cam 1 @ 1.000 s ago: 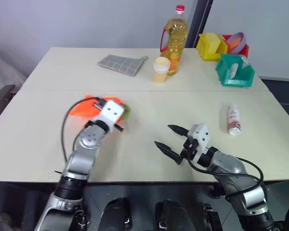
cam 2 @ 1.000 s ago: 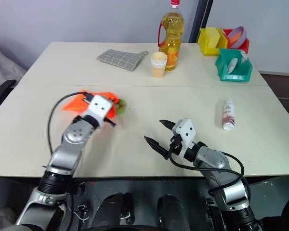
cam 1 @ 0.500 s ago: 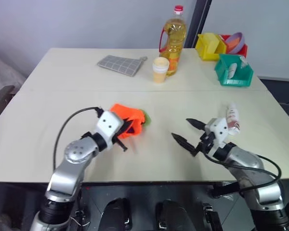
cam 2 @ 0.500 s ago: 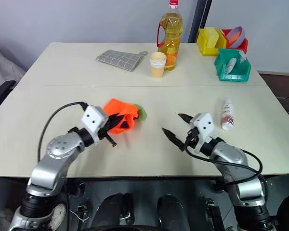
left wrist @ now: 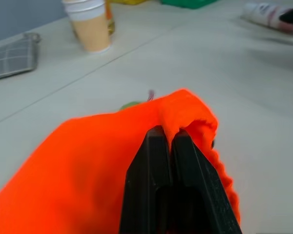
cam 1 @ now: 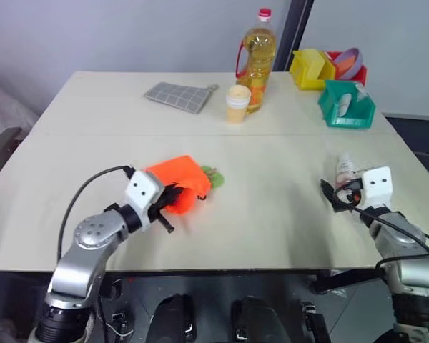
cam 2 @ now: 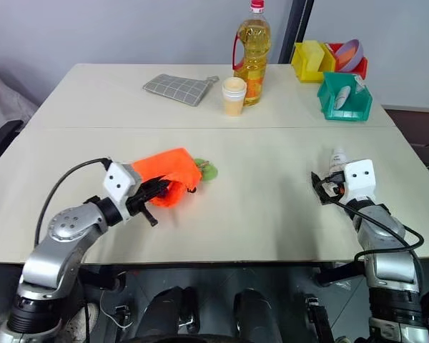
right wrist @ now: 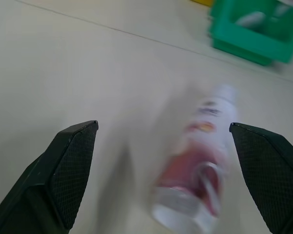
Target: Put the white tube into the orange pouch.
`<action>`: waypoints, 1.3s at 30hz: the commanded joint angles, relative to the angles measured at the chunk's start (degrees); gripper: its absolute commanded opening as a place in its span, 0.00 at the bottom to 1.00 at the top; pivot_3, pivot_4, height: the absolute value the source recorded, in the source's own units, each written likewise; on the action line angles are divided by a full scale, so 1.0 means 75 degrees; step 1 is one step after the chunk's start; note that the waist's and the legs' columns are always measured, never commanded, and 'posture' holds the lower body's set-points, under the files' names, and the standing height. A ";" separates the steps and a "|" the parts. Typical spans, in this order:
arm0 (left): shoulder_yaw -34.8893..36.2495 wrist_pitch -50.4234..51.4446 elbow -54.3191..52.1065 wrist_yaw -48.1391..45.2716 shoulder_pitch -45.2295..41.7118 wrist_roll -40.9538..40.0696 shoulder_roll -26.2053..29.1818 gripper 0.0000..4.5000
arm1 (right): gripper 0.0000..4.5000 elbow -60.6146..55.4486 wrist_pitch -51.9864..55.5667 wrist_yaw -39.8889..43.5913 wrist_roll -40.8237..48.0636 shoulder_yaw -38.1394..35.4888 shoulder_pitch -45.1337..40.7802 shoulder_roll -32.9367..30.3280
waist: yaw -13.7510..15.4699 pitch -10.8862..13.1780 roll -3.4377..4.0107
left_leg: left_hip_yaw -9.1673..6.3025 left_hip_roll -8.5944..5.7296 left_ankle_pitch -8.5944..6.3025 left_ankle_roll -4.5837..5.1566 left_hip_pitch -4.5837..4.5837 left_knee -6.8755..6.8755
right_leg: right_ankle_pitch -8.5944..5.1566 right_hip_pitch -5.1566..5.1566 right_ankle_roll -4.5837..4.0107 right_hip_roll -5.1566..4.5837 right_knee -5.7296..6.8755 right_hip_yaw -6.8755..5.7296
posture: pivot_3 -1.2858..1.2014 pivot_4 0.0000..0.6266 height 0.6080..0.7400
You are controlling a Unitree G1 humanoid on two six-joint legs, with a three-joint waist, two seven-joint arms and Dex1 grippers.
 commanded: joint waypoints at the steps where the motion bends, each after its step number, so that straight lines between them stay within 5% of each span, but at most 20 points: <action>1: -0.0192 -0.0186 0.0001 0.0099 -0.0186 -0.0029 -0.0123 0.00 | 1.00 0.0047 0.0246 -0.0586 -0.0097 -0.0320 -0.0166 0.0184 | 0.0003 -0.0001 0.0001 | 0.0000 0.0000 0.0002 -0.0003 0.0002 -0.0001 | 0.0000 0.0002 0.0000 0.0000 0.0000 0.0001 | 0.52 0.24 1.00; 11: -0.0425 -0.0236 0.0142 0.0224 -0.0299 -0.0011 -0.0285 0.00 | 1.00 0.0043 0.1125 -0.0992 0.0656 -0.0782 -0.0215 0.0939 | 0.0006 -0.0002 0.0003 | 0.0002 0.0000 -0.0002 0.0004 0.0003 -0.0002 | 0.0000 0.0003 0.0001 0.0000 0.0000 0.0001 | 0.52 0.24 1.00; 14: -0.0411 -0.0259 0.0199 0.0227 -0.0326 -0.0011 -0.0252 0.00 | 0.82 0.0051 0.1090 -0.1042 0.0708 -0.0806 -0.0222 0.0999 | 0.0009 -0.0001 0.0006 | 0.0002 0.0000 -0.0003 0.0006 0.0003 -0.0002 | 0.0000 0.0003 0.0001 0.0000 0.0000 0.0002 | 0.52 0.24 1.00; 18: -0.0358 -0.0260 0.0219 0.0220 -0.0348 -0.0038 -0.0204 0.00 | 0.37 0.0077 0.0983 -0.1136 0.0652 -0.0780 -0.0225 0.0998 | 0.0006 -0.0001 0.0006 | 0.0002 0.0000 -0.0005 0.0009 0.0003 -0.0002 | 0.0000 0.0003 0.0001 0.0000 0.0000 0.0002 | 0.52 0.24 1.00; 20: -0.0339 -0.0271 0.0220 0.0221 -0.0323 -0.0041 -0.0181 0.00 | 0.26 0.0063 0.0954 -0.1135 0.0617 -0.0734 -0.0215 0.0978 | 0.0007 -0.0001 0.0006 | 0.0002 0.0000 -0.0006 0.0010 0.0003 -0.0002 | 0.0000 0.0003 0.0001 0.0000 0.0000 0.0001 | 0.52 0.24 1.00; 25: -0.0285 -0.0305 0.0247 0.0230 -0.0293 -0.0094 -0.0191 0.00 | 0.26 -0.0069 0.0733 -0.0991 0.0491 -0.0577 -0.0156 0.0883 | 0.0005 -0.0001 0.0007 | 0.0002 0.0000 -0.0006 0.0010 0.0003 -0.0003 | 0.0000 0.0002 0.0001 0.0000 0.0000 0.0002 | 0.52 0.24 1.00; 34: 0.0382 -0.0092 0.0562 0.0210 -0.0353 -0.0980 -0.0409 0.00 | 0.26 -0.3135 0.0982 0.2403 0.1884 0.0895 0.0809 -0.0375 | 0.0005 0.0005 0.0019 | -0.0001 0.0004 -0.0013 0.0021 0.0004 -0.0008 | -0.0001 0.0000 0.0004 0.0005 0.0000 0.0002 | 0.52 0.24 1.00; 39: 0.0657 0.0038 0.0707 0.0203 -0.0437 -0.1422 -0.0412 0.00 | 0.26 -0.4349 0.1821 0.3137 0.2479 0.1739 0.1117 -0.0939 | 0.0051 0.0006 0.0014 | -0.0008 0.0003 -0.0016 0.0026 0.0003 -0.0004 | -0.0003 0.0006 0.0002 -0.0001 -0.0007 -0.0002 | 0.52 0.24 1.00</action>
